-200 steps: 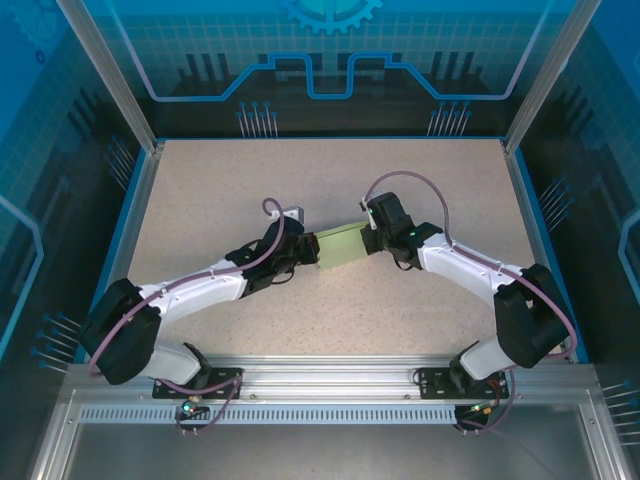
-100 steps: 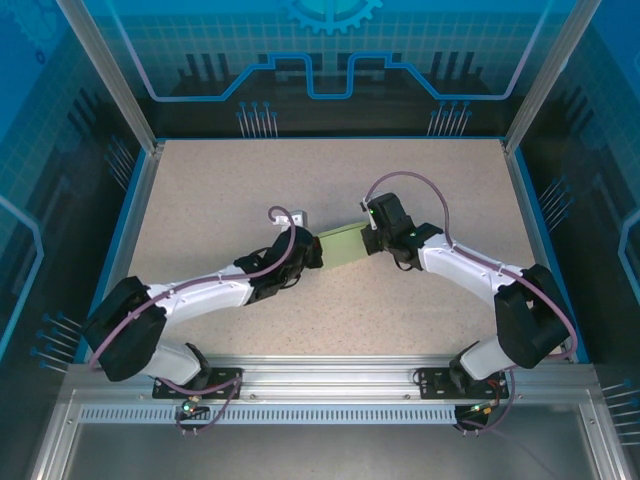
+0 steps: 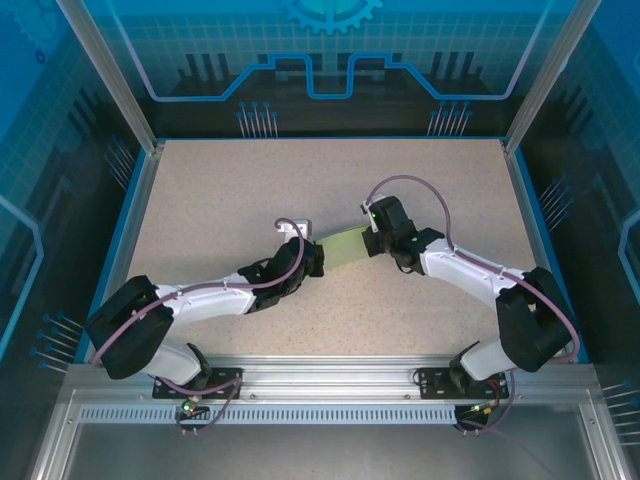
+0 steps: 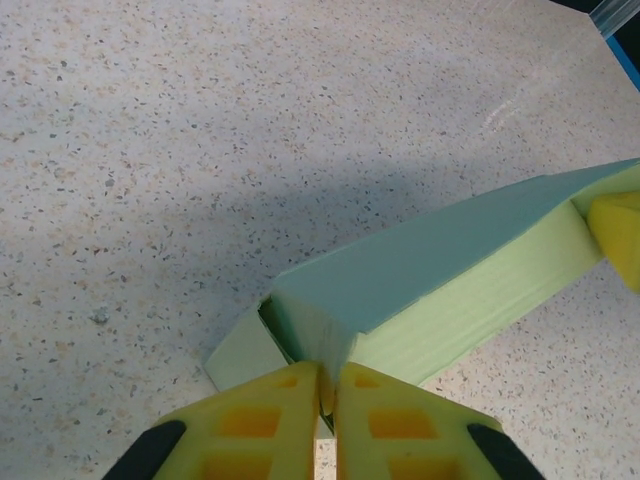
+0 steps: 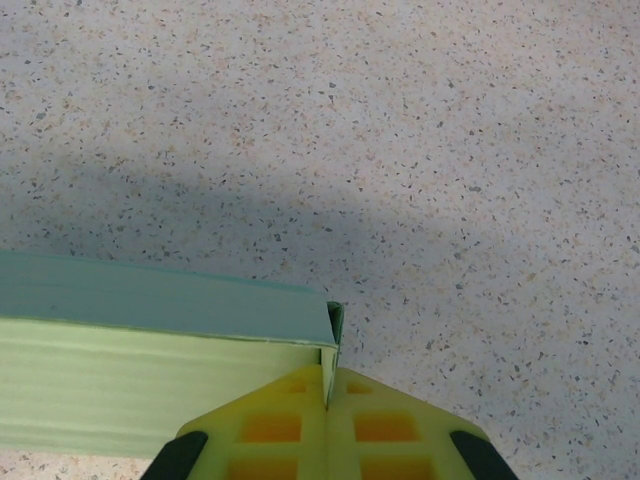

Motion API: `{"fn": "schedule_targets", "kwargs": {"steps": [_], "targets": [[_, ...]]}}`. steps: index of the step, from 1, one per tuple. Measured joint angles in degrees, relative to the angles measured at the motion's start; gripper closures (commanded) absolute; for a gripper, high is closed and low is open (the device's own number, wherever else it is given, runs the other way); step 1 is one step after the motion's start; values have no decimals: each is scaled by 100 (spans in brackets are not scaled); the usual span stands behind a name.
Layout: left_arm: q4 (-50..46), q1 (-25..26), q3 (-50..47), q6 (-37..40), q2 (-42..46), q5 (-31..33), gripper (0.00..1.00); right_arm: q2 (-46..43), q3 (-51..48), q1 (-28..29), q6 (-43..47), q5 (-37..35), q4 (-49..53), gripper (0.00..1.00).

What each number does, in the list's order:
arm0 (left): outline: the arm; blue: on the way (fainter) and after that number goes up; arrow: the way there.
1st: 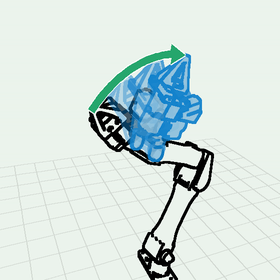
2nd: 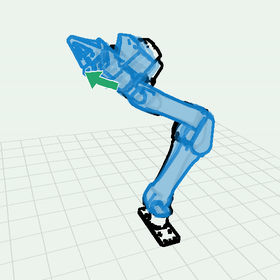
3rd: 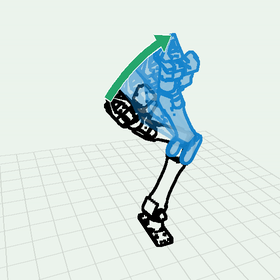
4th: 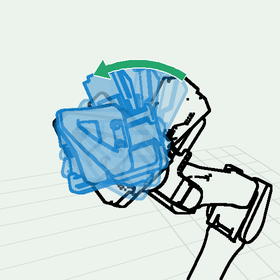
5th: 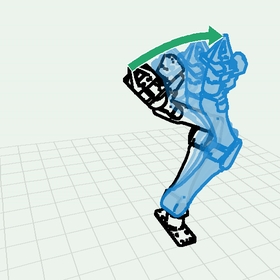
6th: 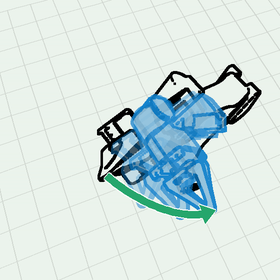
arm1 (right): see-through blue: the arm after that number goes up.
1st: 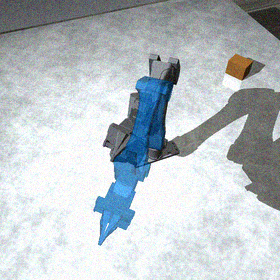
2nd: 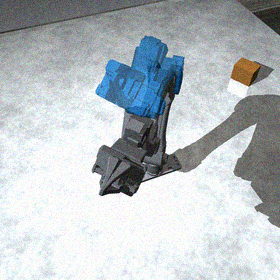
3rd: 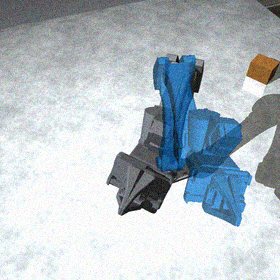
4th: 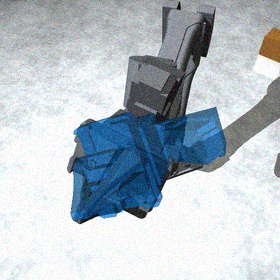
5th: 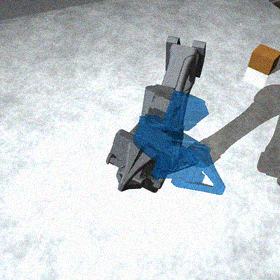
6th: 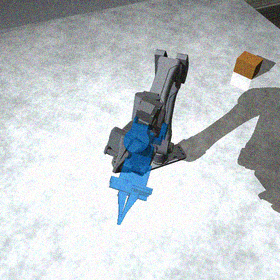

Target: Fold the paper box

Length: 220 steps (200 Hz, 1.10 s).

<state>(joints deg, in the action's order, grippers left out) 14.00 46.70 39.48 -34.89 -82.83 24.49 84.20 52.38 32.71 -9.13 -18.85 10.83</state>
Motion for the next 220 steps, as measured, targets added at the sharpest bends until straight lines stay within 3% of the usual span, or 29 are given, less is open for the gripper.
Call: {"fn": "schedule_targets", "kwargs": {"steps": [38,69,88,137,182,220], "targets": [[42,9,-48,256,83,-57,71,0,0,57,20,-28,-2,96],[-31,9,-243,485,527,-168,49,0,0,105,39,-31,2,96],[-68,9,-293,645,857,-234,40,0,0,105,39,-31,2,96],[-374,-426,-48,800,1126,-599,37,0,0,105,39,-31,4,96],[-649,-1252,573,612,498,-1403,33,0,0,114,39,-48,7,96],[-866,-1388,855,498,-52,-1963,32,0,0,116,37,-55,7,95]]}}
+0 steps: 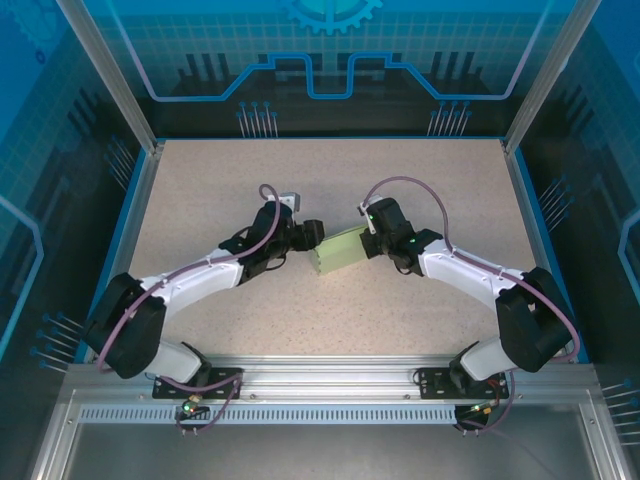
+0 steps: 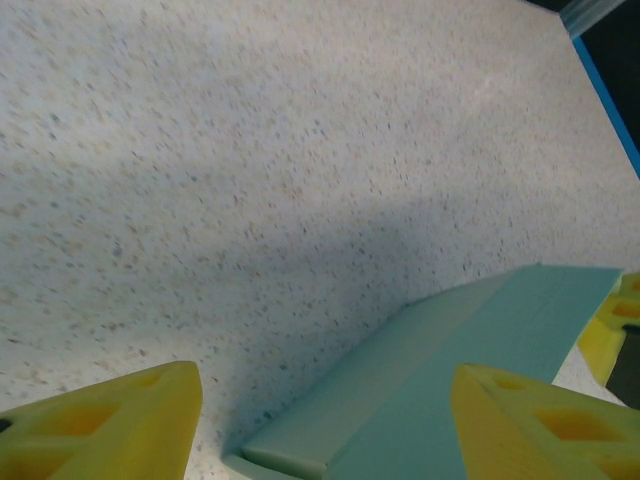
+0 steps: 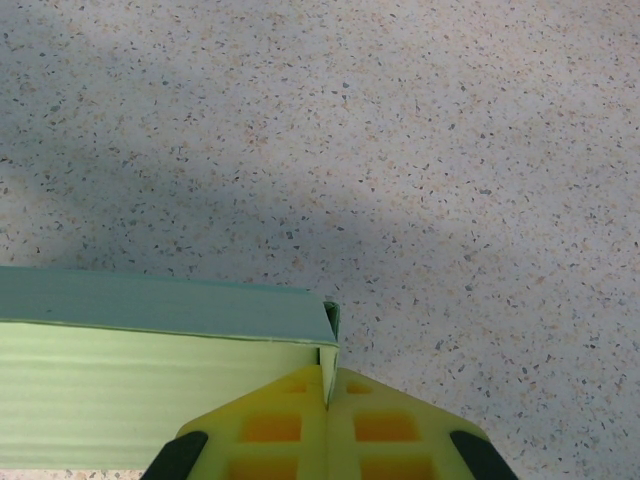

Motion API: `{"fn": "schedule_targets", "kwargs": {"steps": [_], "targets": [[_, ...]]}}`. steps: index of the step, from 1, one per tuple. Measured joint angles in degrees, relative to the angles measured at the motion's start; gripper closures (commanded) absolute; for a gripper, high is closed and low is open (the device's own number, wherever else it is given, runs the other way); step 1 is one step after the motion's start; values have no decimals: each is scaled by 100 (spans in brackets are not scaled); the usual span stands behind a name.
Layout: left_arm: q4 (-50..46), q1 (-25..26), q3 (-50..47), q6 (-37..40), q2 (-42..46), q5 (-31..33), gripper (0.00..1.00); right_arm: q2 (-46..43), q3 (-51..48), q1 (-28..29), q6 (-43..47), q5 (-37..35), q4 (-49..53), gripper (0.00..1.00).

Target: Fold the paper box

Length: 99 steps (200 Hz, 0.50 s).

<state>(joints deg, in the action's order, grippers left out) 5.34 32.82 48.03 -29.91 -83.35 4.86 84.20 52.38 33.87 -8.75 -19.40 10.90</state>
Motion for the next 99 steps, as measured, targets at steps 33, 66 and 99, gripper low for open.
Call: {"fn": "schedule_targets", "kwargs": {"steps": [33,66,99], "targets": [[-57,0,15,-15,-153,-411,32,0,0,7,0,-13,0,95],[-11,0,20,-22,-273,-678,32,0,0,22,-2,-33,2,95],[63,33,20,-22,-365,-750,32,0,0,22,-2,-31,13,89]]}}
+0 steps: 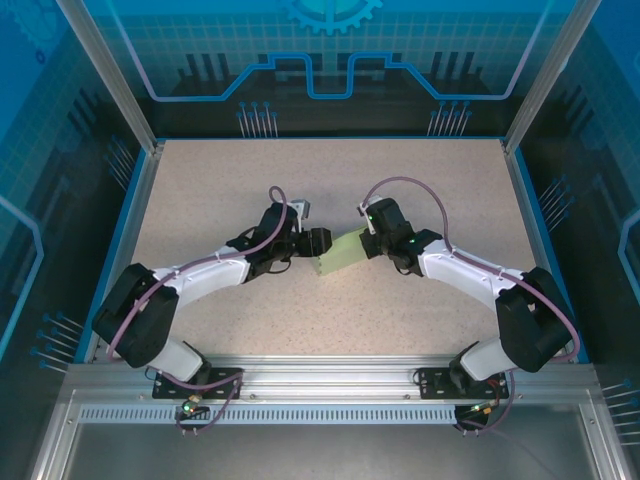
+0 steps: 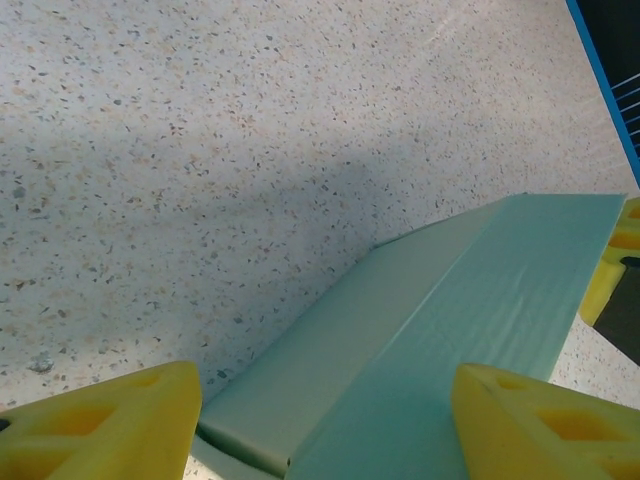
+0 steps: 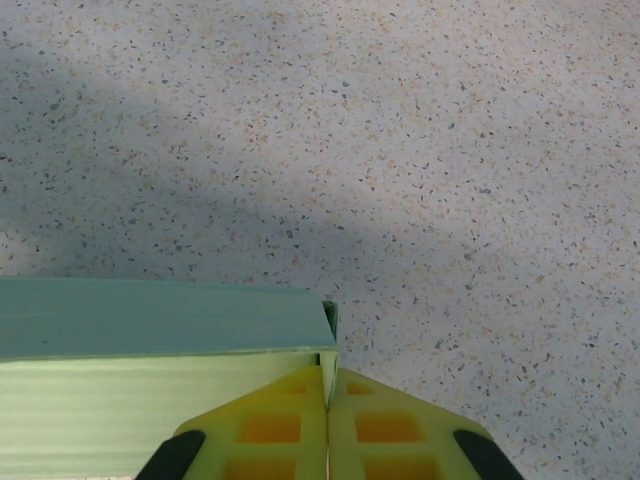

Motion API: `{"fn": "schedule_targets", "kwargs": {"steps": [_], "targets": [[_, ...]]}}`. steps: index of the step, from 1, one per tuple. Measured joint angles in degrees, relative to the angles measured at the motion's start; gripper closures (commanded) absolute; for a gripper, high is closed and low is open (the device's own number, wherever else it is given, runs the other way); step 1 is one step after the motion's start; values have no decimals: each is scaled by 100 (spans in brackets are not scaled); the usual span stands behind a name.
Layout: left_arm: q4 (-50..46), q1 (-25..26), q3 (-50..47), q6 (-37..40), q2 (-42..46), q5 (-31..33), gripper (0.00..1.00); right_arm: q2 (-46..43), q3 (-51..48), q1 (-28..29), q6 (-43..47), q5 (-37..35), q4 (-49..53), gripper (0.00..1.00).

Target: Fold the paper box

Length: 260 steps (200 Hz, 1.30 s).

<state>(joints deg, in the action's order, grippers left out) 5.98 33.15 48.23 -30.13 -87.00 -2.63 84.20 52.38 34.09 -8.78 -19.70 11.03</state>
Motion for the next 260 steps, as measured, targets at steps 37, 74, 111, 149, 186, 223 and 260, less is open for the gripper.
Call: {"fn": "schedule_targets", "kwargs": {"steps": [37,74,111,149,186,223,260], "targets": [[142,96,-114,0,-76,35,32,-7,9,4,35,-37,63,79],[330,162,-212,0,-90,179,33,-160,22,4,105,-70,358,69],[382,214,-234,2,-160,299,33,-417,52,11,166,-17,754,59],[415,260,-234,4,-173,382,33,-807,149,-37,302,214,1174,50],[452,267,-234,7,-188,389,33,-782,533,-732,369,1480,1300,46],[461,278,-234,7,-188,393,33,-101,905,-1364,345,2721,1209,45],[461,282,-234,7,-188,398,33,503,925,-1478,310,3399,1169,48]]}}
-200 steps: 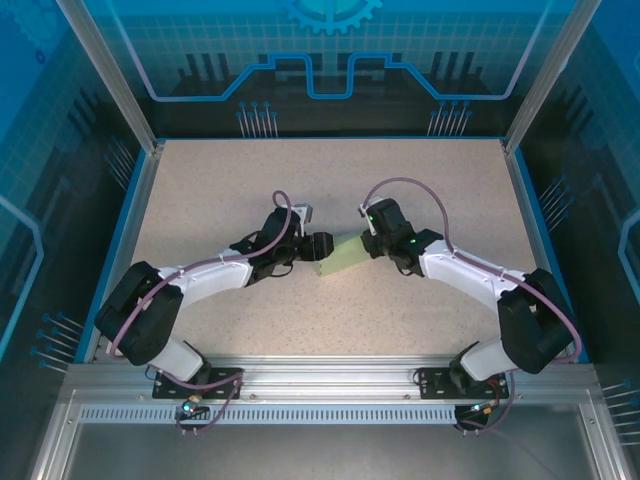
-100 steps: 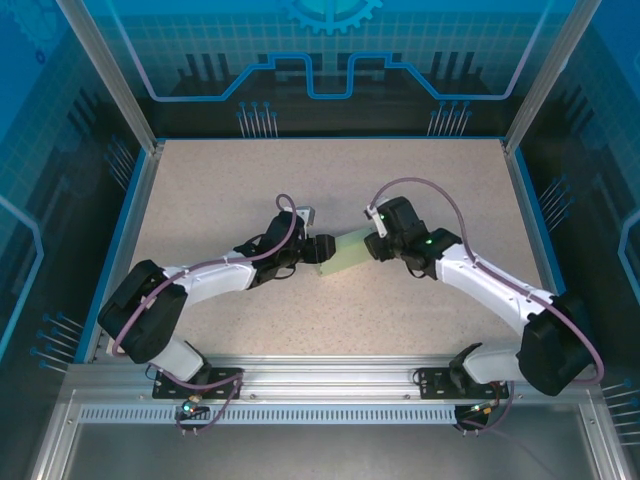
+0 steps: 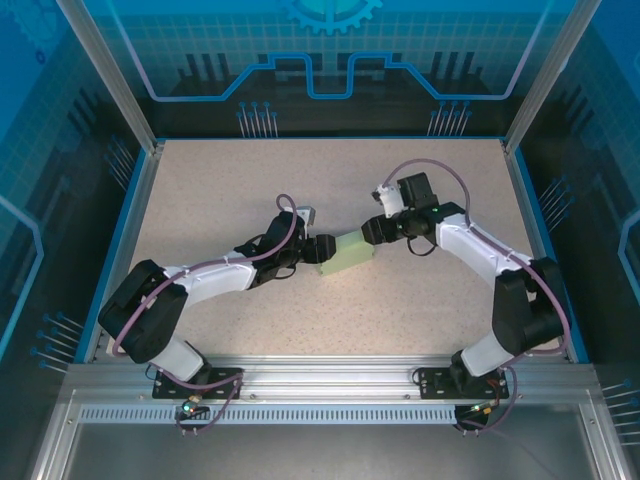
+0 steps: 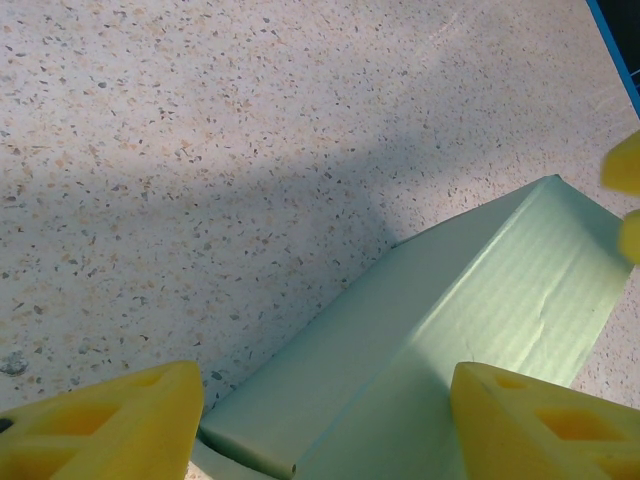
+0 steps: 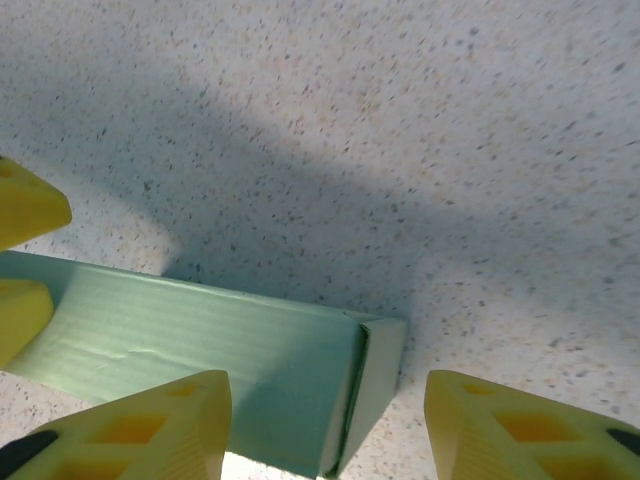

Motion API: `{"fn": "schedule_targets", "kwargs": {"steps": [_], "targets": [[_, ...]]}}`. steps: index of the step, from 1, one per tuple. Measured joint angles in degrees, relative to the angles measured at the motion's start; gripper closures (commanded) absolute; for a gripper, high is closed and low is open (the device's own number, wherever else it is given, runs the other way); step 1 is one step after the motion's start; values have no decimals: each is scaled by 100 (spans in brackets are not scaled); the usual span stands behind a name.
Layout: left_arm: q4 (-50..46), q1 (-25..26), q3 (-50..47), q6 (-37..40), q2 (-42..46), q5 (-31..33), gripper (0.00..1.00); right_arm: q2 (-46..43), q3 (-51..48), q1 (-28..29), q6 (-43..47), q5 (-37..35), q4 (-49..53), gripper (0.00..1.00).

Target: Fold the paper box

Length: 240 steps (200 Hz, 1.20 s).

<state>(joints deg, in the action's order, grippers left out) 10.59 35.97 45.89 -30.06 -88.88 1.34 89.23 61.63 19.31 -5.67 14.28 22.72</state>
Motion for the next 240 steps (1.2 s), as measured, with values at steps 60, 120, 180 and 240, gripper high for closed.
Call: {"fn": "schedule_targets", "kwargs": {"steps": [60,120,180,240], "targets": [[-4,22,0,2,0,24,32,214,-140,-326,-151,562,-295,62],[-192,33,0,0,114,42,24,107,-603,-326,-337,730,-975,64],[-282,33,-243,-166,855,79,26,55,-656,-321,-378,695,-1040,64],[-293,33,-590,-616,857,-46,45,55,-658,-308,-378,656,-1043,63]]}}
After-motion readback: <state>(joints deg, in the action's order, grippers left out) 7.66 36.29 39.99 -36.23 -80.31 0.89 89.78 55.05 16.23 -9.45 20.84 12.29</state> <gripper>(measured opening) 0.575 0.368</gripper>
